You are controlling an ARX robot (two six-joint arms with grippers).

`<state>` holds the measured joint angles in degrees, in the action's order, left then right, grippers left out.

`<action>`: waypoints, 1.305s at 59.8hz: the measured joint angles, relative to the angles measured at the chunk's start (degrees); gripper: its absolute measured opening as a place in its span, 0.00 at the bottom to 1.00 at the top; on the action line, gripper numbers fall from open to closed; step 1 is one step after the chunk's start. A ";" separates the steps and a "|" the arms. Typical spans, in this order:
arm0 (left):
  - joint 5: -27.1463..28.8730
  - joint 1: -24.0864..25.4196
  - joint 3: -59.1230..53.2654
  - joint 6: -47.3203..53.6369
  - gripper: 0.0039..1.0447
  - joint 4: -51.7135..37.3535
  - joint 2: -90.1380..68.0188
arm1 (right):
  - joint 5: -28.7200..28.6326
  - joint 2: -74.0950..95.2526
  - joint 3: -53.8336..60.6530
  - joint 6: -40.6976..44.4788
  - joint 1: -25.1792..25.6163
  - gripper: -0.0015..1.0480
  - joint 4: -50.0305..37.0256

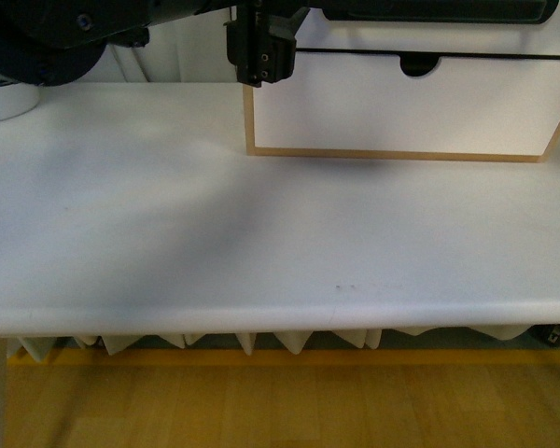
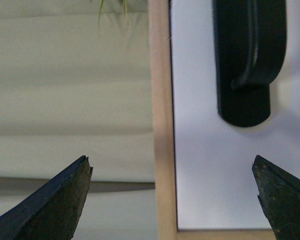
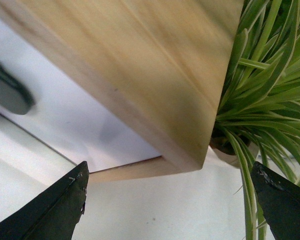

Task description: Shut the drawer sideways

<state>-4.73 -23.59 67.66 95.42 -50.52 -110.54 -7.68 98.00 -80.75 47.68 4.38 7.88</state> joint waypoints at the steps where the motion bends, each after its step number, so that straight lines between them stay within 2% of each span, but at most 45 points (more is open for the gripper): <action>1: -0.02 0.09 -0.35 -0.15 0.94 -0.22 0.37 | -0.15 -0.48 0.46 -0.17 0.00 0.91 -0.13; 17: 0.55 3.98 -12.44 -10.40 0.94 -6.14 9.86 | 0.00 -13.86 15.04 -5.62 -0.83 0.91 -9.11; 24: 2.21 7.61 -22.47 -25.03 0.94 -8.63 17.59 | 3.89 -25.68 29.88 -11.61 -2.54 0.91 -17.42; 30: 1.29 12.07 -32.94 -38.75 0.94 -10.10 26.12 | 7.98 -35.85 40.59 -16.46 -3.82 0.91 -20.61; 37: -0.35 17.38 -42.01 -47.93 0.94 -10.69 33.97 | 16.39 -46.18 50.36 -21.73 -6.56 0.91 -24.72; 47: -4.39 27.50 -53.11 -61.31 0.94 -2.23 48.98 | 27.34 -59.43 61.40 -28.50 -11.19 0.91 -24.52; 57: -10.14 39.15 -59.74 -72.46 0.94 8.50 61.09 | 32.92 -68.65 68.08 -34.16 -15.26 0.91 -24.46; 62: -10.43 42.10 -60.87 -75.54 0.94 9.53 62.47 | 33.77 -70.23 68.87 -36.28 -15.34 0.91 -24.72; 72: -10.93 42.34 -60.87 -77.50 0.94 9.53 62.66 | 33.73 -70.25 68.89 -37.46 -15.41 0.91 -24.81; 75: -12.52 42.29 -60.92 -80.81 0.89 10.12 63.23 | 28.81 -71.01 68.89 -39.26 -14.25 0.87 -23.69; 78: -12.00 41.51 -61.48 -85.00 0.80 11.39 64.81 | 19.34 -72.50 69.68 -42.77 -11.76 0.77 -22.49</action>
<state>-16.73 17.91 6.17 10.41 -39.13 -45.74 11.66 25.50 -11.07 4.91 -7.38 -14.61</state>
